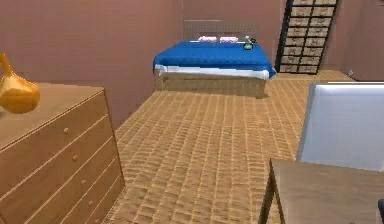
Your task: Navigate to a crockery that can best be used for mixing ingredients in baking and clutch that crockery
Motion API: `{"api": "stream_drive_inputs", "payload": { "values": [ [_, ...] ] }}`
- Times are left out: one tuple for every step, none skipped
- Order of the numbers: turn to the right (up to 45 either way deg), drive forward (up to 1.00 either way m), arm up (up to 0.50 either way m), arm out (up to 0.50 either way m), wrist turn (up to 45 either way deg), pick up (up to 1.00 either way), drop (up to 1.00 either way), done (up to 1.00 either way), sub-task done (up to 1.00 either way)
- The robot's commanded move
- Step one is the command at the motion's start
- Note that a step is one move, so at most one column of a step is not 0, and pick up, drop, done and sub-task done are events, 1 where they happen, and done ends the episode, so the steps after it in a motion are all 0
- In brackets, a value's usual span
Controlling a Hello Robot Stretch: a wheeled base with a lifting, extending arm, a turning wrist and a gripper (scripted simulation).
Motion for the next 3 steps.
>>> {"api": "stream_drive_inputs", "payload": {
  "values": [
    [0.0,0.1,0.0,0.0,0.0,0.0,0.0,0.0,0.0],
    [9.0,0.0,0.0,0.0,0.0,0.0,0.0,0.0,0.0],
    [0.0,1.0,0.0,0.0,0.0,0.0,0.0,0.0,0.0]
  ]
}}
